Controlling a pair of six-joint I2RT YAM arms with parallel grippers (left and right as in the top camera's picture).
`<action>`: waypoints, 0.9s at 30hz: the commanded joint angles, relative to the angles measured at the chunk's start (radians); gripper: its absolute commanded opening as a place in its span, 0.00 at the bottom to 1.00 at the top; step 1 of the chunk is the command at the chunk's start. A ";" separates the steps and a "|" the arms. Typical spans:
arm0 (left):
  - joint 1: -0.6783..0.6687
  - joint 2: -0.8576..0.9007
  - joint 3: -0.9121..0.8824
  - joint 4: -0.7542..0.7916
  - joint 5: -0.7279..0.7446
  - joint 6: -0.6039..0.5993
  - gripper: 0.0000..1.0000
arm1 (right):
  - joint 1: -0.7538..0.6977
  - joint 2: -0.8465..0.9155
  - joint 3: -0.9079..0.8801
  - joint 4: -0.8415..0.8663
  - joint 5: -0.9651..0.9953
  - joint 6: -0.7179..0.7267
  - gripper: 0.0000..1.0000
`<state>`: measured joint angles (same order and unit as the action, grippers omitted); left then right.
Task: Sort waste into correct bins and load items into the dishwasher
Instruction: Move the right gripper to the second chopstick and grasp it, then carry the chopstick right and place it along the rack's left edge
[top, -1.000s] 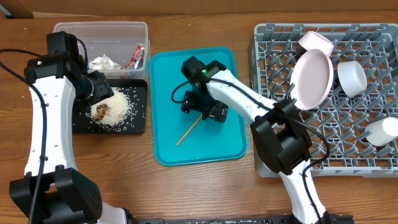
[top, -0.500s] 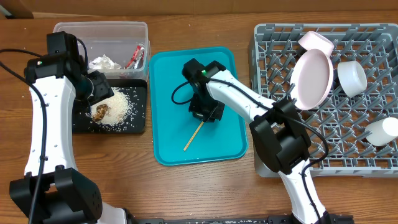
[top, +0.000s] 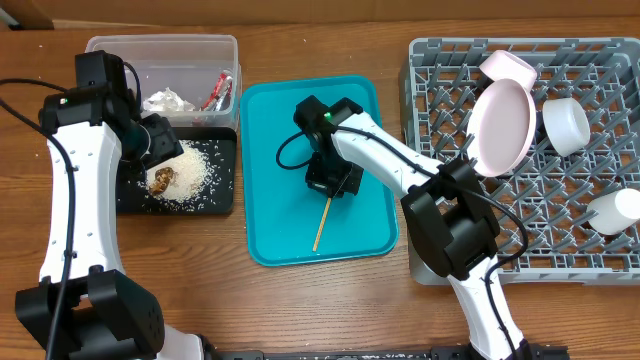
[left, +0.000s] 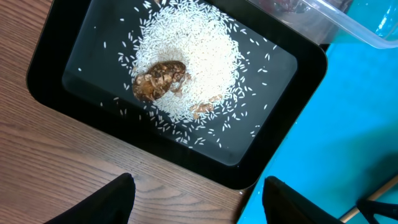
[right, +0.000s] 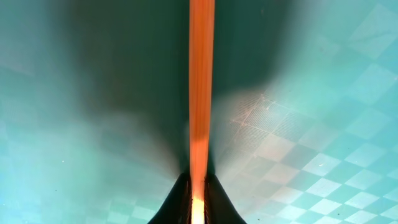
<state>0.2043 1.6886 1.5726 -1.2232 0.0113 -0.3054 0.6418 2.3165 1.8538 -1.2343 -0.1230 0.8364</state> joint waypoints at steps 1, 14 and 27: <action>-0.002 -0.015 0.000 0.001 -0.010 -0.006 0.68 | 0.000 0.017 -0.002 -0.001 0.017 -0.034 0.04; -0.002 -0.015 0.000 0.001 -0.011 -0.006 0.68 | -0.106 -0.164 0.068 -0.065 0.017 -0.407 0.04; -0.003 -0.015 0.000 0.007 0.019 -0.006 0.68 | -0.359 -0.435 0.138 -0.311 0.160 -0.718 0.04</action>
<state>0.2043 1.6886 1.5726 -1.2198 0.0120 -0.3077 0.3401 1.8866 1.9846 -1.5043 -0.0669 0.1783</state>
